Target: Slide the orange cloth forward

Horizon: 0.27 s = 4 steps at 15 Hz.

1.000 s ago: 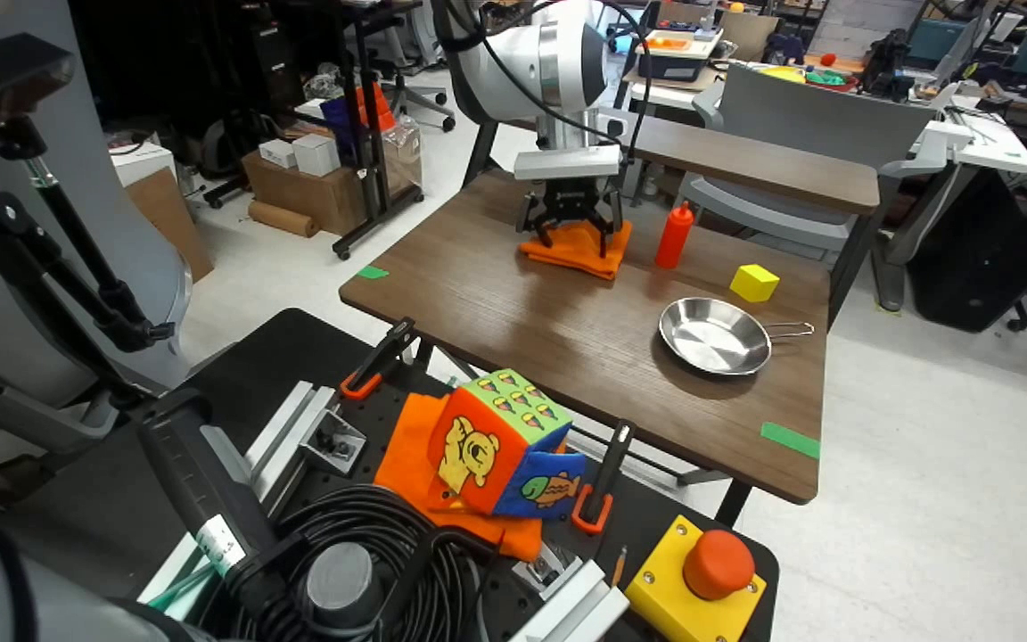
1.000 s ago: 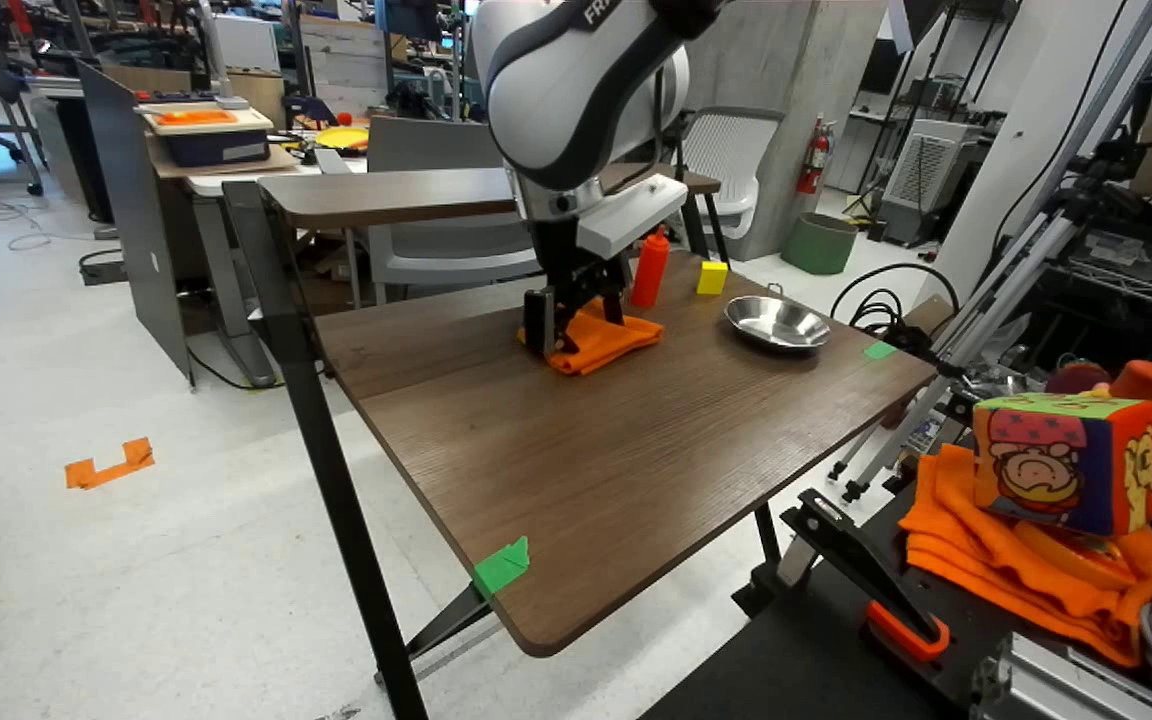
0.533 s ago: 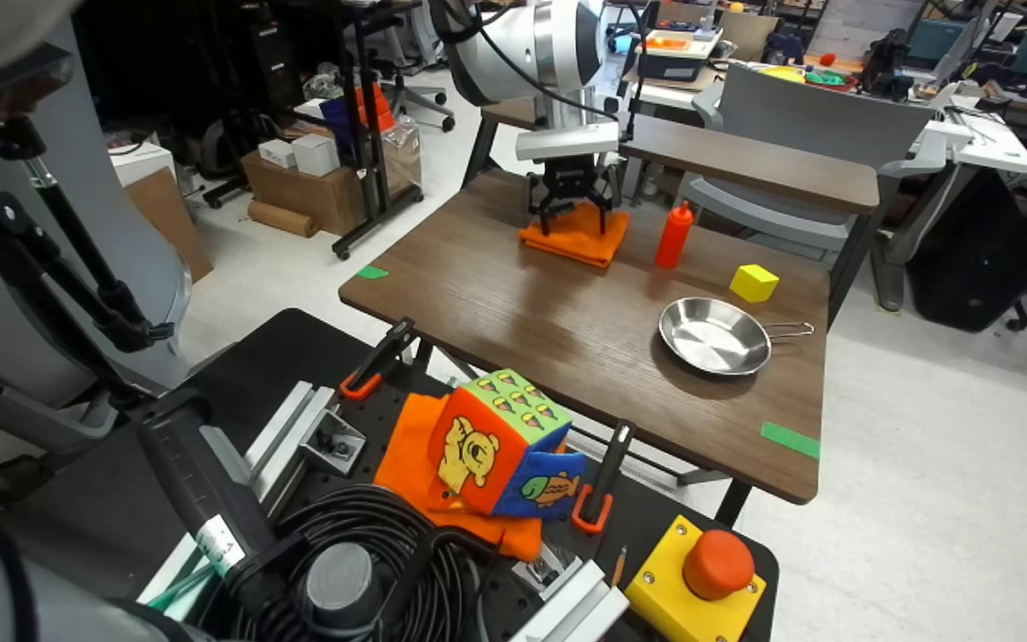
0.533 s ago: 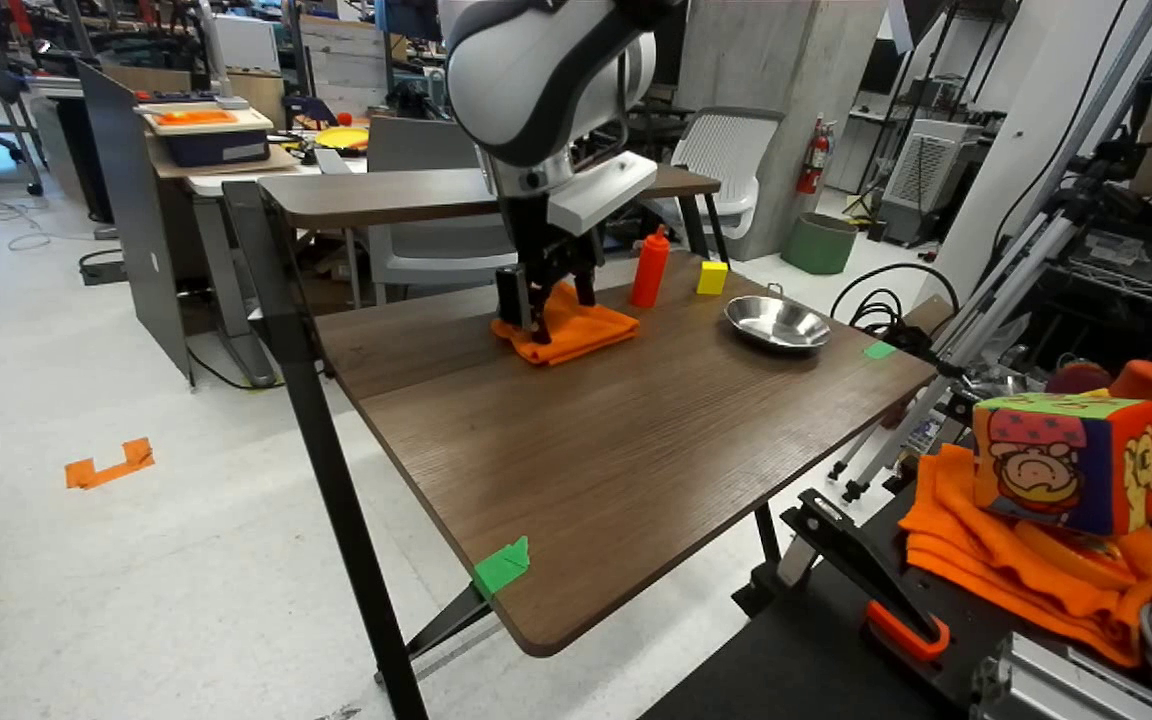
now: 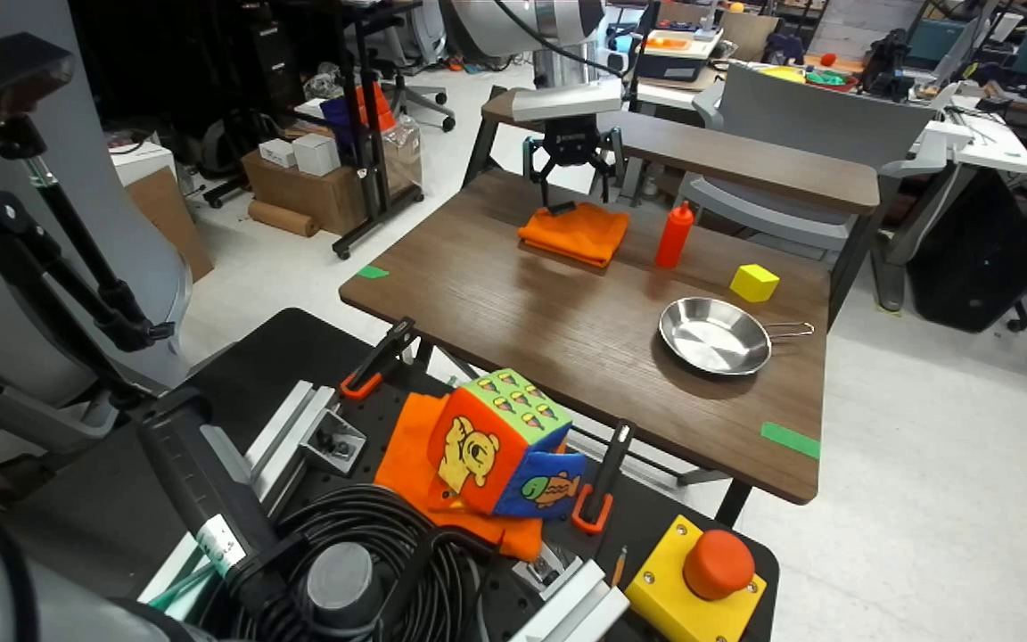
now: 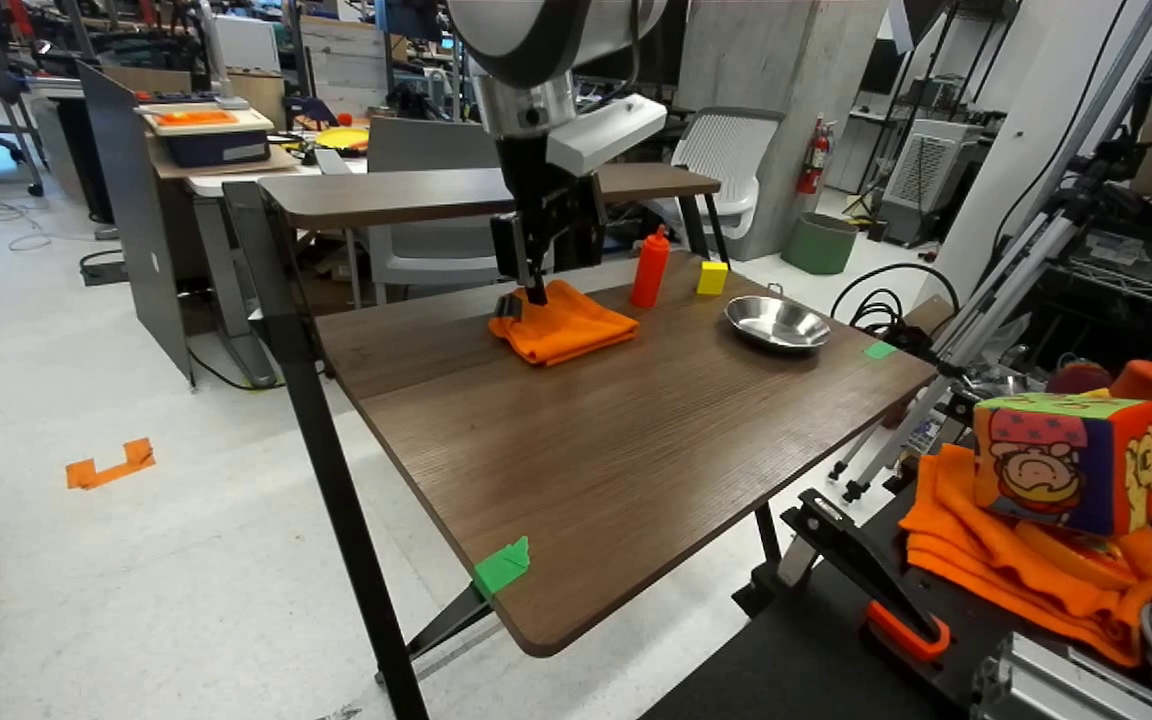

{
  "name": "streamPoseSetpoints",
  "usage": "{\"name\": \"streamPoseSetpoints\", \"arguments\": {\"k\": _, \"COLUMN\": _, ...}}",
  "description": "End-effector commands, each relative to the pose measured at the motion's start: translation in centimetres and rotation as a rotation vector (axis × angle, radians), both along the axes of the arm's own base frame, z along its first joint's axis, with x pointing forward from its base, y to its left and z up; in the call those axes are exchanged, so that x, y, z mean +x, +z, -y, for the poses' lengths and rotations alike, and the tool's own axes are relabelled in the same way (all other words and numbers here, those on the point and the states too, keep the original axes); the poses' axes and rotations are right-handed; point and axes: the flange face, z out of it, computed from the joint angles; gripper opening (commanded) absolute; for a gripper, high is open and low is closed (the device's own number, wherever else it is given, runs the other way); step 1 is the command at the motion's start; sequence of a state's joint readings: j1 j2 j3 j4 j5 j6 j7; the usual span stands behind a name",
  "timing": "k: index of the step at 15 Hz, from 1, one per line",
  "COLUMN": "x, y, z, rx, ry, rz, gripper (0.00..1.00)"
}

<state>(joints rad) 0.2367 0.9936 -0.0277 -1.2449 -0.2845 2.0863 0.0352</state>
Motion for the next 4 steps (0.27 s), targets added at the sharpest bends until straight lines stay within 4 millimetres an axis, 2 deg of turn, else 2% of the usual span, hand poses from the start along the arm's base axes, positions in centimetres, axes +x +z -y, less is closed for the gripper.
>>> {"name": "streamPoseSetpoints", "arguments": {"k": 1, "x": -0.02, "y": -0.49, "z": -0.07, "rx": -0.001, "ry": 0.0, "rz": -0.006, "gripper": 1.0}}
{"name": "streamPoseSetpoints", "arguments": {"k": 4, "x": -0.04, "y": -0.88, "z": -0.08, "rx": -0.002, "ry": 0.0, "rz": -0.009, "gripper": 1.0}}
